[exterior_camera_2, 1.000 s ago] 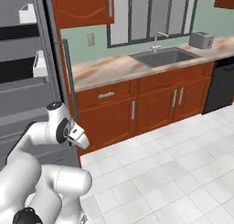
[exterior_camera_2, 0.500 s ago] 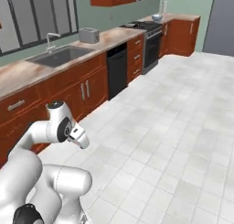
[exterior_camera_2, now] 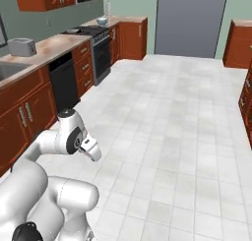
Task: Place one of the steaks on the plate and the other in the bowl. Then place the bowl in the fridge.
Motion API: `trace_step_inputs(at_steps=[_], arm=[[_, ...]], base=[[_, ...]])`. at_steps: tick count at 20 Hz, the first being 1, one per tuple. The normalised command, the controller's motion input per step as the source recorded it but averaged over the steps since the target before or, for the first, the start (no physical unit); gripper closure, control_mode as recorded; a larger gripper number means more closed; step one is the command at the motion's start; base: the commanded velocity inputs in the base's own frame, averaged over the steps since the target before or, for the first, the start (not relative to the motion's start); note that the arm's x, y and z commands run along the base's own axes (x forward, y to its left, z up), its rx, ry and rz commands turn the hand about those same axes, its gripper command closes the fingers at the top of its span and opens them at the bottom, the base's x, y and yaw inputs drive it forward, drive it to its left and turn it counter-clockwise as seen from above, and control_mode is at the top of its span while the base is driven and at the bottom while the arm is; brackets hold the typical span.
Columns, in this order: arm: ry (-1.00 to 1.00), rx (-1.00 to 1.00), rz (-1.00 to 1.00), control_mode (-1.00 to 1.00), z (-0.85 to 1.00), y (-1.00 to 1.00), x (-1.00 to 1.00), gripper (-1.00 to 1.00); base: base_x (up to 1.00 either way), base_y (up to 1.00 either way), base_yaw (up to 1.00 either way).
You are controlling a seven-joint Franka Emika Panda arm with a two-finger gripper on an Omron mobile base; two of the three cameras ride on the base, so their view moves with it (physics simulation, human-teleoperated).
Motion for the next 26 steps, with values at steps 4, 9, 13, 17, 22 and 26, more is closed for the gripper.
trace_step_inputs(at_steps=[4,9,13,17,22,26], arm=[[0.0,0.0,0.0,1.0,0.0,0.0,0.0,-1.0],[0.0,0.0,0.0,1.0,0.0,0.0,0.0,-1.0],[0.0,0.0,0.0,1.0,0.0,0.0,0.0,-1.0],[0.0,0.0,0.0,1.0,0.0,0.0,0.0,-1.0],[0.0,0.0,0.0,1.0,0.0,0.0,0.0,-1.0],[0.0,0.0,0.0,1.0,0.0,0.0,0.0,-1.0]], base=[[1.0,-0.58,0.05],[1.0,-0.55,0.09],[1.0,-0.48,0.12],[1.0,0.0,0.24],[1.0,-0.05,0.2],[1.0,-0.27,0.0]])
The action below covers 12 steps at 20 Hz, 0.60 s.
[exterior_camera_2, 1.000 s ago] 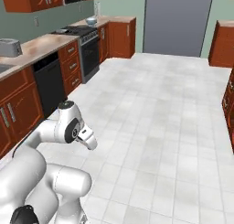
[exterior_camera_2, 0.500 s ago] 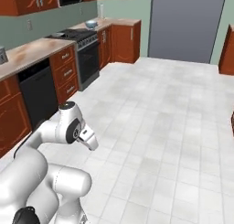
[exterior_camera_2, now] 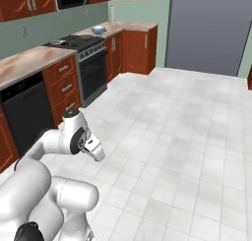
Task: Place one of the steaks on the plate and the other in the bowl. Then place the bowl in the fridge.
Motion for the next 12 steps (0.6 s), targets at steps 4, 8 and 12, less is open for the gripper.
trace_step_inputs(at_steps=[4,8,12], arm=[[0.0,0.0,0.0,1.0,0.0,0.0,0.0,-1.0],[0.0,0.0,0.0,1.0,0.0,0.0,0.0,-1.0],[0.0,0.0,0.0,1.0,0.0,0.0,0.0,-1.0]], base=[[1.0,-0.13,0.0],[1.0,-0.16,0.0],[1.0,-0.18,0.04]])
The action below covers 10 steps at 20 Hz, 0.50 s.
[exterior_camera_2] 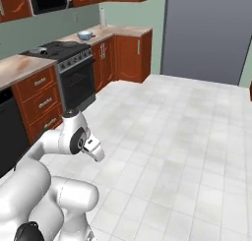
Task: Place one of the steaks on the plate and the other in the bowl. Then place the bowl in the fridge.
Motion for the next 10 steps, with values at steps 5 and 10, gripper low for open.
trace_step_inputs(at_steps=[5,10], arm=[[0.0,0.0,0.0,1.0,0.0,0.0,0.0,-1.0],[0.0,0.0,0.0,1.0,0.0,0.0,0.0,-1.0]], base=[[1.0,-0.09,0.07],[1.0,-0.02,0.07]])
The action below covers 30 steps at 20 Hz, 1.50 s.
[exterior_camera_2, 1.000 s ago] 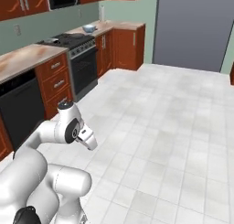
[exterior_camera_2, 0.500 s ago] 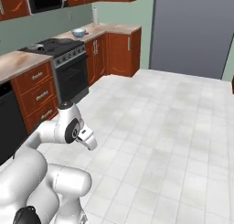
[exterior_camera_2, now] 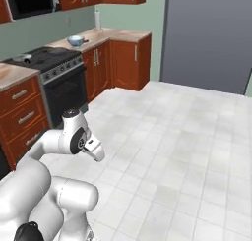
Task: Place one of the steaks on the plate and the other in the bowl. Then place the bowl in the fridge.
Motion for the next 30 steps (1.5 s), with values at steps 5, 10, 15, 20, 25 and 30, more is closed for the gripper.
trace_step_inputs(at_steps=[5,10,15,20,25,30], arm=[[0.0,0.0,0.0,1.0,0.0,0.0,0.0,-1.0],[0.0,0.0,0.0,1.0,0.0,0.0,0.0,-1.0],[0.0,0.0,0.0,1.0,0.0,0.0,0.0,-1.0],[0.0,0.0,0.0,1.0,0.0,0.0,0.0,-1.0],[0.0,0.0,0.0,1.0,0.0,0.0,0.0,-1.0],[0.0,0.0,0.0,1.0,0.0,0.0,0.0,-1.0]], base=[[1.0,-0.19,0.35],[1.0,0.0,0.39],[1.0,-0.05,0.35],[1.0,-0.22,0.33],[1.0,-0.35,0.45],[1.0,-0.48,0.44]])
